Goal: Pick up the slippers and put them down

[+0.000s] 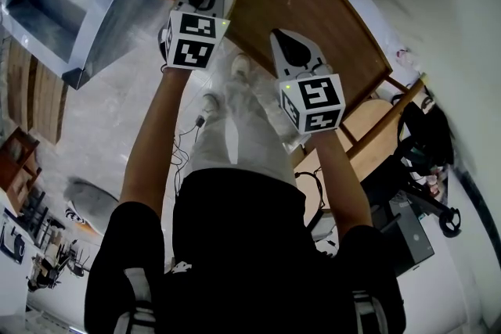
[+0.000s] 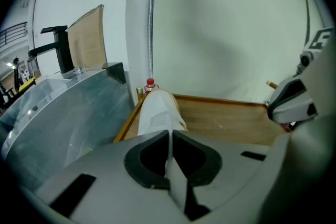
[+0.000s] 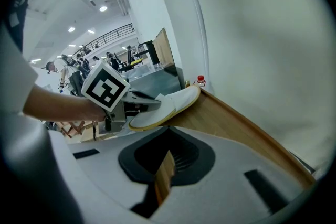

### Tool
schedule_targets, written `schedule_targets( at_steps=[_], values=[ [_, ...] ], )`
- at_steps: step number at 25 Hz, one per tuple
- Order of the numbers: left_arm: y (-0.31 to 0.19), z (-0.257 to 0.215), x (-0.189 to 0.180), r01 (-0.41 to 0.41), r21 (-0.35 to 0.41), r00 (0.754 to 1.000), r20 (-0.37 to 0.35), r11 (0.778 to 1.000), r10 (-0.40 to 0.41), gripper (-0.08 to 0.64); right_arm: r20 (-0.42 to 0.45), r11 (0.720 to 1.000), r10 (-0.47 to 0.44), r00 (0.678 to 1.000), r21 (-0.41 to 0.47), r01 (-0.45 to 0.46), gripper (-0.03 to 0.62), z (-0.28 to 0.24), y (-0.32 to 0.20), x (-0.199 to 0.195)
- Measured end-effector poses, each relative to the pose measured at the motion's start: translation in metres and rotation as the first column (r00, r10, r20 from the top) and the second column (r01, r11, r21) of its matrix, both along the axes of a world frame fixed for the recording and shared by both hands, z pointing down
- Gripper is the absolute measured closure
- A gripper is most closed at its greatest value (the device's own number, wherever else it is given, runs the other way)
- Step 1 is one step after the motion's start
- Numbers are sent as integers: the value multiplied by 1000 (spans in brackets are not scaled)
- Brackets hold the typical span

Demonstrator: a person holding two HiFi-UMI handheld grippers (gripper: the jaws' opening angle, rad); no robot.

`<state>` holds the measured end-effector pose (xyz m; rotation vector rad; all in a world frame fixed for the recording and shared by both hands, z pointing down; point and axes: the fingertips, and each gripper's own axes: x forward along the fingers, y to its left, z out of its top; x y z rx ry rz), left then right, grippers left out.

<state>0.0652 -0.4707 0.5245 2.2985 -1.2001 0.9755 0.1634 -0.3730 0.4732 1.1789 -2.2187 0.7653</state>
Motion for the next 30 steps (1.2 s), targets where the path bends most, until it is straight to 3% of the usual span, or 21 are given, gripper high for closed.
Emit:
schedule_targets(
  at_steps=[12,30],
  values=[
    [36,-37,-16,-6,19,1000,-17,1000,6,548,-52,997,14,999,74,-10,594,-41,13,0],
    [127,-117,-71,29,85,997,-71,996,-23,548,-86,982,8,996,190,8,594,-108,72,-46]
  ],
)
